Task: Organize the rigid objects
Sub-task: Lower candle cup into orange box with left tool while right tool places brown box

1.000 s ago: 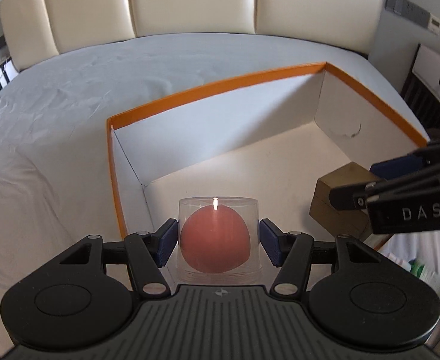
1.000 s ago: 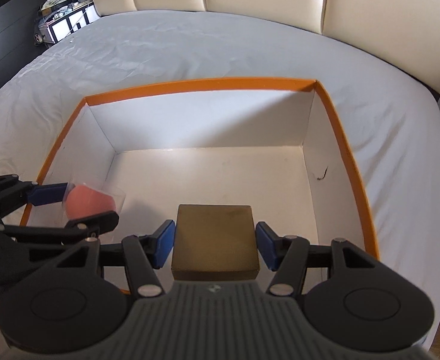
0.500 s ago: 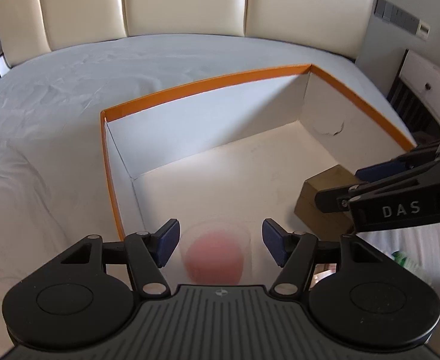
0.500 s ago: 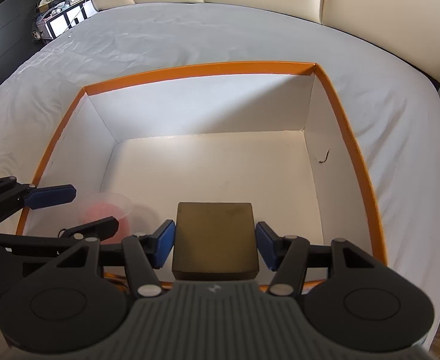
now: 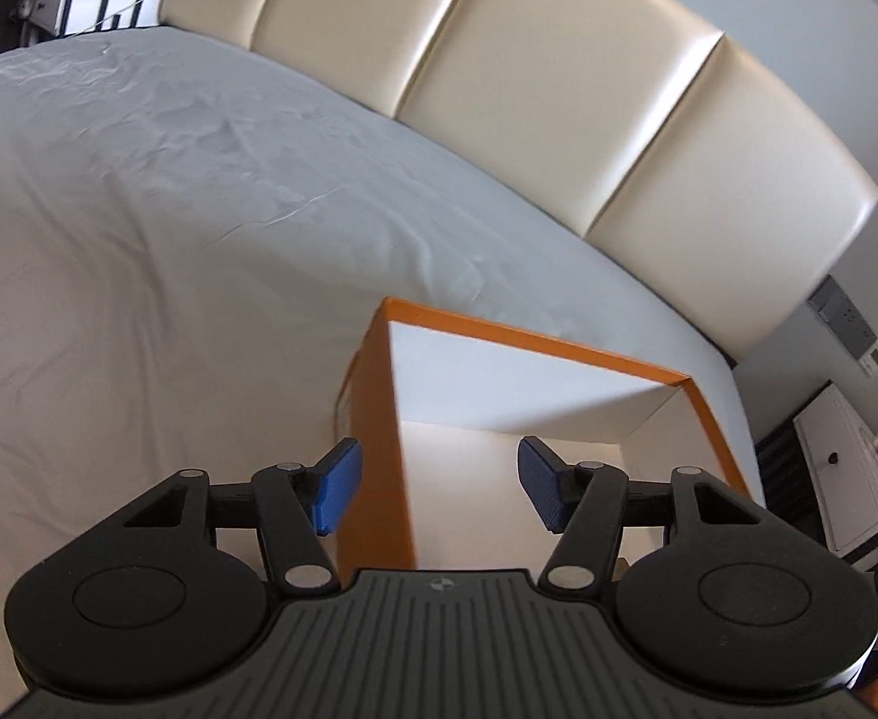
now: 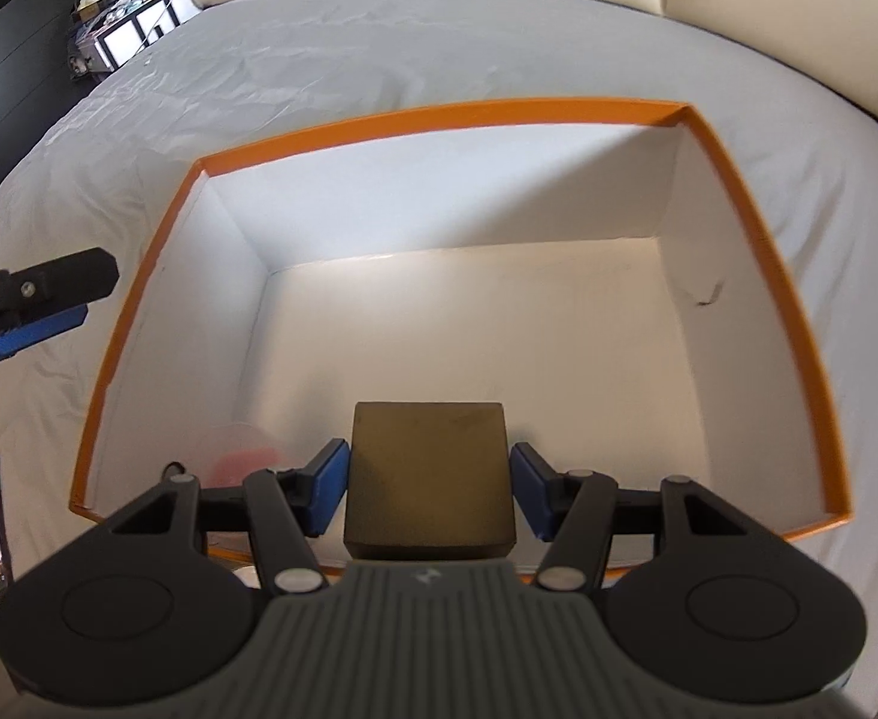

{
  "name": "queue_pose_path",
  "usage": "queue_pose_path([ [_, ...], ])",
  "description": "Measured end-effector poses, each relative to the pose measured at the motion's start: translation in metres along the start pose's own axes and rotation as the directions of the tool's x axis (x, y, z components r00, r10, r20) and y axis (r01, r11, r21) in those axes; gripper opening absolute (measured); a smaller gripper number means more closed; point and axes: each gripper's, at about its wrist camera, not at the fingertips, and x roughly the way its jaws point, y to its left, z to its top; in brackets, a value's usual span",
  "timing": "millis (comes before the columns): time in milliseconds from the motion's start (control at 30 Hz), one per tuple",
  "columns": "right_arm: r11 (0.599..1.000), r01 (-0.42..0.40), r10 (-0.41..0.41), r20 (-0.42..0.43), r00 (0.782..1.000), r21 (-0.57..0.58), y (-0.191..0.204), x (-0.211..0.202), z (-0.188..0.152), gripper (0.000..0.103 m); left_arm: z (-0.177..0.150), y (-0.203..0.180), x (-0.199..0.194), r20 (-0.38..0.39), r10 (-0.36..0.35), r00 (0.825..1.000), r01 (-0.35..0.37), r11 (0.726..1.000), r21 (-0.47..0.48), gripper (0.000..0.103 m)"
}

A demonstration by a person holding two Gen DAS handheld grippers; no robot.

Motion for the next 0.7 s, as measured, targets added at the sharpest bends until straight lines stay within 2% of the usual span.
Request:
queue_pose_path([
  [133,0.999,-0.035,0.035,-0.049,0.998,-0.002,0.016,0.014,0.001,0.059,-0.002,0.002,0.009,-0.061,0.022,0.998,-0.021,1.000,0.006,0.064],
  [267,0.998,-0.057,0.057,-0.083,0.995,-0.005,0.028,0.024,0.001,0.059,-0.007,0.005,0.012,-0.092,0.005,0.996,-0.004,1.000,0.005,0.061],
  [533,1.000,-0.017,0.014,-0.140,0.990,-0.017,0.038,0.040,0.002,0.059,-0.010,0.002,0.010,-0.083,-0.009,0.997,0.012,0.999,0.036,0.061],
  [600,1.000,-0.008,0.004,-0.133,0.991,-0.027,0.040,0.040,0.002,0.060,-0.011,0.000,0.008,-0.070,-0.021,0.997,0.024,0.999,0.049,0.061],
  [700,0.998,0.014,-0.019,-0.097,0.995,-0.054,0.043,0.032,0.001,0.068,-0.011,-0.004,0.002,-0.034,-0.058,0.998,0.060,0.997,0.057,0.061],
])
